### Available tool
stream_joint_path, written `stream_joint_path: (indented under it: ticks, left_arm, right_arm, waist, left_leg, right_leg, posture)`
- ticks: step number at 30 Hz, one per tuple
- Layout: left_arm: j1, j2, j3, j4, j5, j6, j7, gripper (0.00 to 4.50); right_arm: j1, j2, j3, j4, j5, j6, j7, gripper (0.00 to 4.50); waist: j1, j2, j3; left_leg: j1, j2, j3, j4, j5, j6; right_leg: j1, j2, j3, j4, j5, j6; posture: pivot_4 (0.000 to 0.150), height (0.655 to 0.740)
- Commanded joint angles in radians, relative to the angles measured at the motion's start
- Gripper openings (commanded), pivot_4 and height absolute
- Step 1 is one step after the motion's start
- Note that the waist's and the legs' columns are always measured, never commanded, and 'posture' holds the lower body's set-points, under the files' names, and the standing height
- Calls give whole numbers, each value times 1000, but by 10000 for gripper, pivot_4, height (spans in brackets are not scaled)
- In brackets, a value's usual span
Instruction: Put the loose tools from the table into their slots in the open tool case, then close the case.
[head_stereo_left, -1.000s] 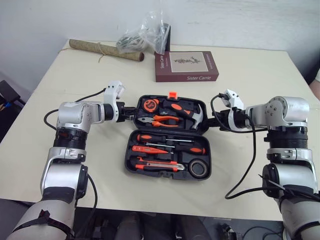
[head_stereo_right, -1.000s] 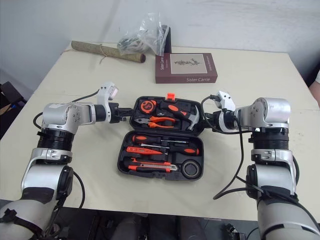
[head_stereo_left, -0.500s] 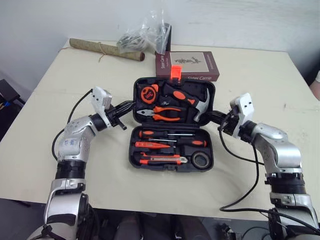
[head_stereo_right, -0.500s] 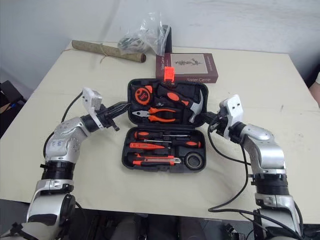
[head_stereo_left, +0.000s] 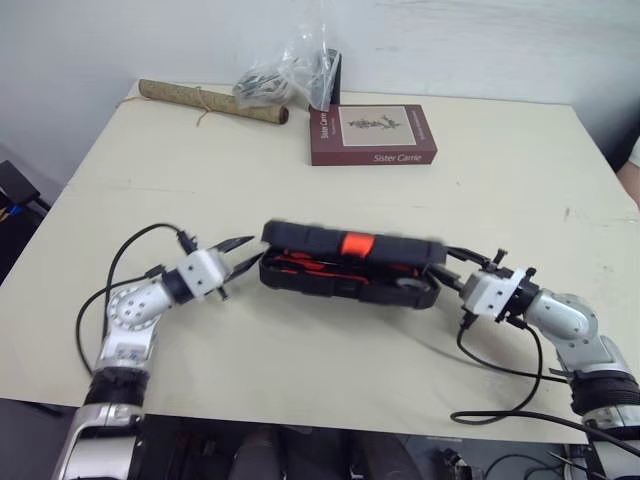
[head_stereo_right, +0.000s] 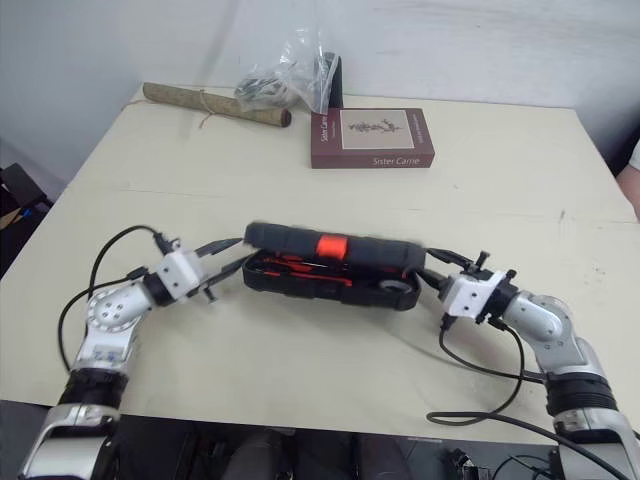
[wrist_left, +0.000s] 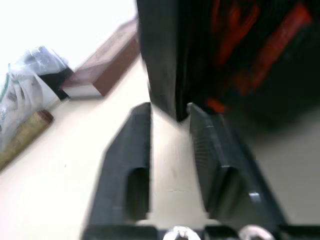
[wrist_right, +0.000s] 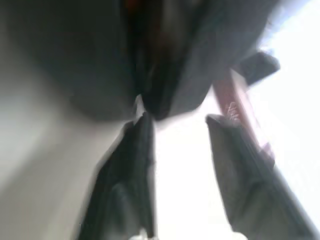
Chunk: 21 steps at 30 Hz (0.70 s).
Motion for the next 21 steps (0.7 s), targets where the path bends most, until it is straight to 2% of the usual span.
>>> stream_joint_path:
  ticks: [1,2,5,7,8,11,14,17,19,20,21]
  left_arm:
    - [115,66,60,-105,-28,-37,20,29534]
    - [152,87,80,-121,-39,-22,21,33728]
    - [255,138,149,-159,-110,59,14,33728]
    - [296,168,174,-188,-163,125,-12,33728]
    - [301,178,178,-201,-184,148,-24,33728]
    - [261,189,166,-242,-240,252,-46,34511]
    - [136,174,116,-243,-270,384,-65,25992]
    - [-21,138,35,-185,-237,471,-89,12416]
    - [-149,93,-28,-88,-200,521,-107,3153]
    - [-191,78,-48,-47,-189,534,-117,470]
    - [-243,62,-79,26,-157,533,-129,470]
  right_arm:
    - [39,-38,-9,17,-20,-85,-45,34698]
    - [55,-57,-19,17,-13,-88,-49,39878]
    - [126,-116,-40,0,63,-70,-20,39878]
    - [200,-153,-44,-49,182,-19,50,39878]
    - [258,-170,-35,-115,294,66,132,39878]
    - [425,-223,-29,-361,577,337,303,31492]
    - [545,-275,-25,-580,697,536,396,16499]
    - [588,-297,1,-733,728,709,435,534]
    - [598,-313,38,-826,735,829,460,0]
    - [599,-317,47,-855,731,869,470,0]
    - [590,-309,61,-878,722,906,468,0]
  waist:
    - [-3,0,0]
    - [-5,0,0]
    - [-7,1,0]
    - [1,1,1]
    - [8,2,1]
    - [24,4,3]
    - [37,5,3]
    - [36,4,3]
    - [36,4,3]
    - [37,4,3]
    - [37,4,3]
  left_leg:
    - [0,0,0,0,0,0]
    - [0,0,1,1,0,0]
    - [4,1,1,-1,0,0]
    - [16,0,0,-8,0,0]
    - [19,0,0,-10,0,0]
    - [34,0,-1,-15,0,0]
    - [35,-1,-3,-15,0,1]
    - [35,-1,-4,-15,0,1]
    - [35,-1,-4,-15,0,1]
    - [35,-1,-4,-14,0,0]
    - [33,-1,-4,-14,0,0]
  right_leg:
    - [0,0,0,-1,0,0]
    - [0,0,0,-1,0,0]
    - [4,0,0,-2,0,0]
    - [18,0,0,-8,-1,-1]
    - [20,0,1,-10,-1,-1]
    - [40,0,0,-26,-1,-1]
    - [43,0,-2,-28,-1,-1]
    - [44,0,-3,-29,0,-1]
    - [44,0,-4,-28,0,-1]
    - [44,0,-4,-28,0,-1]
    - [42,1,-4,-28,0,-1]
  posture:
    - [1500,7400]
    - [1500,7400]
    - [1500,7400]
    - [1500,7400]
    - [1500,7400]
    - [1500,7400]
    - [1500,7400]
    - [1500,7400]
    - [1500,7400]
    - [1500,7400]
    - [1500,7400]
